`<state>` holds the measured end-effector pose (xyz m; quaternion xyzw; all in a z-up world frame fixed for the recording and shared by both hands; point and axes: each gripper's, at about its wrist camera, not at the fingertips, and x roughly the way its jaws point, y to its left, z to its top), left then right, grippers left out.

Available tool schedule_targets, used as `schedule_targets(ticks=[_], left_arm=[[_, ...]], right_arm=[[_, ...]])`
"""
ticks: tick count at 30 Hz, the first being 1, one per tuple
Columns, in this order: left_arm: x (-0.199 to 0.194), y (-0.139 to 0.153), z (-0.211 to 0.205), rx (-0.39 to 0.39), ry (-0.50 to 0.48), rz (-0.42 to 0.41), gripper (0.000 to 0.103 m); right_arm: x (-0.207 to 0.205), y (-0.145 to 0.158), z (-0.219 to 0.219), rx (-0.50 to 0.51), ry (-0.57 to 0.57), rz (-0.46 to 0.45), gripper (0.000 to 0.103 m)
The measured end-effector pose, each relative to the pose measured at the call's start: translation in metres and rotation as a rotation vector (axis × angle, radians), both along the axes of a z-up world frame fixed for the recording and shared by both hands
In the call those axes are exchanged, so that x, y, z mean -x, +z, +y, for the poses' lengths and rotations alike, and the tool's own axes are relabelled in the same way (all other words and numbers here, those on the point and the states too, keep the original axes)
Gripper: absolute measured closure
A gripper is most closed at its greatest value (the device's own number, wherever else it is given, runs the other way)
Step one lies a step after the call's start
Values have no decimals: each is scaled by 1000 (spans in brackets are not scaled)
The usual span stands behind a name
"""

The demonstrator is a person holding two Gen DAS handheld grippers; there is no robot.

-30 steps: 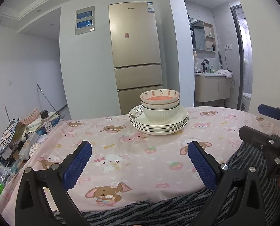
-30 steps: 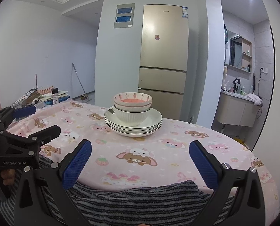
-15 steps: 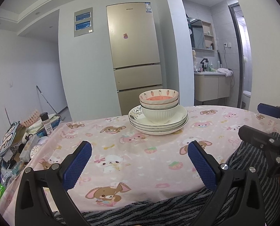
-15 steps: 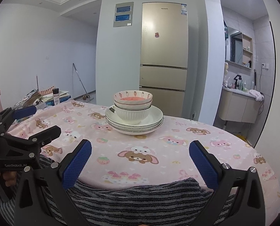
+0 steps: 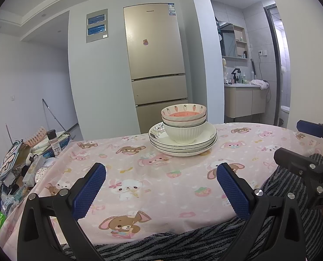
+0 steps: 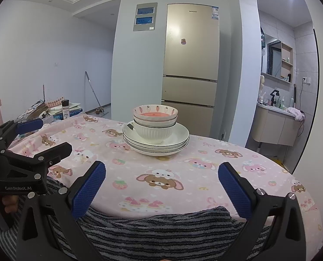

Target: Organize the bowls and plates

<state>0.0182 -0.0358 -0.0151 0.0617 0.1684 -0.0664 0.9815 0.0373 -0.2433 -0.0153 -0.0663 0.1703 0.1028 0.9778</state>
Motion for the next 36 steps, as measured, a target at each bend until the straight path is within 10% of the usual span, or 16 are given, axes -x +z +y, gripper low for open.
schedule_targets(ticks=[36], left_arm=[[-2, 0, 1, -9, 2, -3, 0]], right_arm=[[-1, -1, 2, 6, 14, 3, 0]])
